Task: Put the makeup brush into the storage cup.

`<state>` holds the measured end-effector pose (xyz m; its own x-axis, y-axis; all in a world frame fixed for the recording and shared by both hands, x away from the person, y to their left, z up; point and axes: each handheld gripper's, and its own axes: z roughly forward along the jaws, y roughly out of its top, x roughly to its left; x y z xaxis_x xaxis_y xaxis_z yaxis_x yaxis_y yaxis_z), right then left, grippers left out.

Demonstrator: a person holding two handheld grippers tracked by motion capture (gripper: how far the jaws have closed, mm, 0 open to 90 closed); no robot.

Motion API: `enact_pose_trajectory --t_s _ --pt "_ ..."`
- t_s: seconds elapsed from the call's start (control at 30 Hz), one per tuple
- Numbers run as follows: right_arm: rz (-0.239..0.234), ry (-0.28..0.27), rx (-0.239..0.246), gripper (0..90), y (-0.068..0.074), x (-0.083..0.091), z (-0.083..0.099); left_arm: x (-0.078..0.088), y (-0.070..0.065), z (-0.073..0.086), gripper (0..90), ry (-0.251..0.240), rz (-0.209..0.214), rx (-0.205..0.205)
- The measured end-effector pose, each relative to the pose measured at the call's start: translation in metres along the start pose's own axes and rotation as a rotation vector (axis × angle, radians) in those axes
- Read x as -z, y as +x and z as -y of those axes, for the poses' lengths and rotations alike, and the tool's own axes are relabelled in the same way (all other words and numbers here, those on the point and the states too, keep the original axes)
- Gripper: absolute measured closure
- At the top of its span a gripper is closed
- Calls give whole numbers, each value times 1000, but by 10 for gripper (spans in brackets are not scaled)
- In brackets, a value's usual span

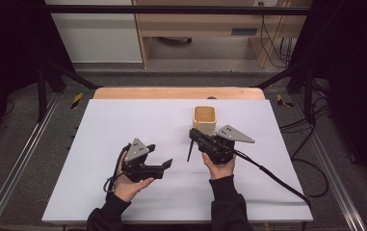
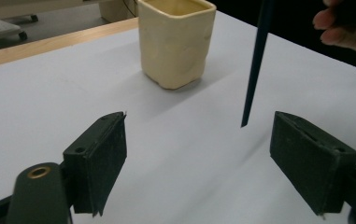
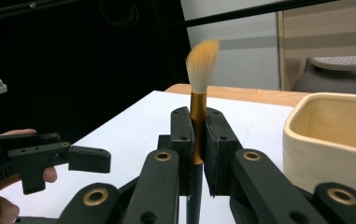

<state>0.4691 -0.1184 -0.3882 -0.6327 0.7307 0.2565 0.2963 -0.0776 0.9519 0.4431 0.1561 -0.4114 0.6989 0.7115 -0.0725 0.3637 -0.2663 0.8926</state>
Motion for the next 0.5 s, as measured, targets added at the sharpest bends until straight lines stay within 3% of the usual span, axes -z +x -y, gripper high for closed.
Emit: enact_pose_trajectory --t_s 0.13,0.27,0.5 --pt "3 -1 10 838 -2 2 -4 8 9 8 148 10 -21 9" --pt "4 -2 23 838 -5 4 -8 14 19 18 136 11 -34 44" --pt "3 -17 41 838 -10 9 -16 22 31 24 107 20 -72 54"
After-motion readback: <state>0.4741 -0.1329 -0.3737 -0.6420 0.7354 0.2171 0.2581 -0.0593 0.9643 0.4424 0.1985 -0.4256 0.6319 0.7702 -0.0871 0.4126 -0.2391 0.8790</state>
